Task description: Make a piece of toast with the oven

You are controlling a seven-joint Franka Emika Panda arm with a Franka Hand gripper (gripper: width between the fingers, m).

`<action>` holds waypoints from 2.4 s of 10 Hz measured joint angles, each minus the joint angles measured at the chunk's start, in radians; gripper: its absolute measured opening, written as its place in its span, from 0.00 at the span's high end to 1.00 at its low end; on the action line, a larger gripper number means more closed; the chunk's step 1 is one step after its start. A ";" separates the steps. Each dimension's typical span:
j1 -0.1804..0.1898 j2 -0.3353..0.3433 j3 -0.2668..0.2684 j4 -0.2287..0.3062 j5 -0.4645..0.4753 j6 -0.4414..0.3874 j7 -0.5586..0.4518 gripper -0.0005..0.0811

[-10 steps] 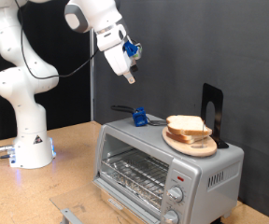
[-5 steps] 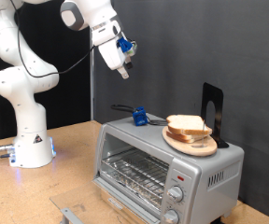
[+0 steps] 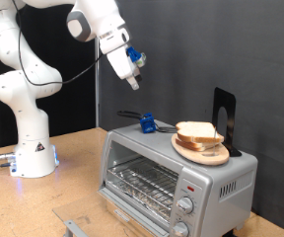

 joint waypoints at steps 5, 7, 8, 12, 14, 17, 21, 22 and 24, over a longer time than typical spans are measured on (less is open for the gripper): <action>0.029 0.100 0.001 -0.040 0.039 0.082 -0.035 0.00; 0.042 0.145 0.001 -0.052 0.054 0.156 -0.056 0.00; 0.049 0.164 0.001 -0.052 0.063 0.180 -0.068 0.00; 0.068 0.216 0.001 -0.048 0.088 0.228 -0.086 0.00; 0.078 0.238 0.001 -0.046 0.098 0.242 -0.097 0.00; 0.091 0.262 0.001 -0.046 0.119 0.264 -0.107 0.00; 0.094 0.268 0.001 -0.046 0.131 0.269 -0.107 0.04; 0.094 0.269 0.001 -0.046 0.133 0.270 -0.104 0.04; 0.094 0.269 0.001 -0.046 0.136 0.270 -0.101 0.25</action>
